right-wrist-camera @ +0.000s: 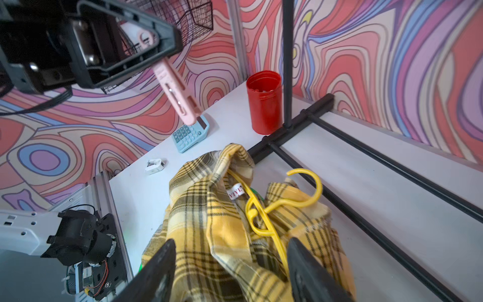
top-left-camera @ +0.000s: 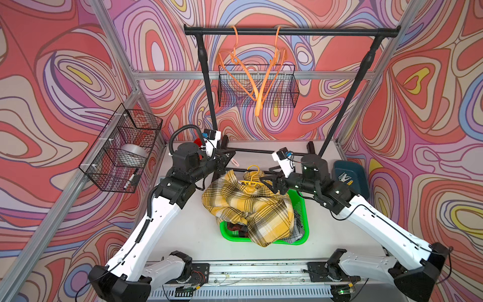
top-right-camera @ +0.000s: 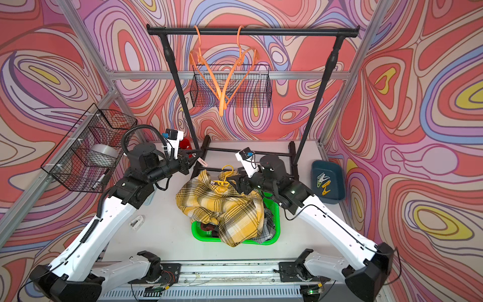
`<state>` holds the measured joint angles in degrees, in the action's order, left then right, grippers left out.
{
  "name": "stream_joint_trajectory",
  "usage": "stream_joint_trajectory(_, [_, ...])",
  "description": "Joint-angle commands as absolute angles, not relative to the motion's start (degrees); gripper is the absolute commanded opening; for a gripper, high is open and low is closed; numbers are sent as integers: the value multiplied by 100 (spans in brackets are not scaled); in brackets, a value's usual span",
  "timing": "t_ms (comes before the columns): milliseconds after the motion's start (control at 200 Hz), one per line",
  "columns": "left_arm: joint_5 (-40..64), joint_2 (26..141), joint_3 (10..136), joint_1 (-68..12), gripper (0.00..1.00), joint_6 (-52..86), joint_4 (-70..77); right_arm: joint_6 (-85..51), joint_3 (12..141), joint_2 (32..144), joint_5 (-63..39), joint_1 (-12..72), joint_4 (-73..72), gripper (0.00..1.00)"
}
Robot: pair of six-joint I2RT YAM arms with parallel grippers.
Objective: Remove the clothespins securing long-sleeve shirts to the hanger
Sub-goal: Place the hanger in the bin, then place the clamp in the storage box.
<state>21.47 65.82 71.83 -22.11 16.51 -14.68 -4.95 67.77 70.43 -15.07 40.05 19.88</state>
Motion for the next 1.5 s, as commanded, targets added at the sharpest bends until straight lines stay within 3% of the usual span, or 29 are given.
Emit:
stream_joint_trajectory(0, [1932,6706,7326,-2241,0,2094,-2009,-424,7010,7465,-1217,4250,1323,67])
stream_joint_trajectory(200, [1808,6730,7284,-2248,0,2293,-2022,-281,7537,8273,-973,4679,895,67])
stream_joint_trajectory(656, [1880,6864,7365,-2242,0,2425,-2200,-238,8092,9212,-941,4741,255,59])
stream_joint_trajectory(972, [2010,6915,7390,-2241,0,2445,-2219,-182,8259,9447,-877,4740,209,35])
stream_joint_trajectory(1052, [2036,6905,7365,-2246,0,2464,-2190,-184,8238,9446,-874,4739,212,23])
stream_joint_trajectory(1257, [2153,6908,7321,-2247,0,2468,-2092,-178,8188,9379,-875,4742,236,3])
stream_joint_trajectory(1327, [2124,6880,7317,-2250,15,2404,-2074,-198,8158,9307,-845,4738,286,0])
stream_joint_trajectory(1492, [1705,6532,7138,-2208,76,2052,-1860,-256,7957,8875,-274,4735,793,0])
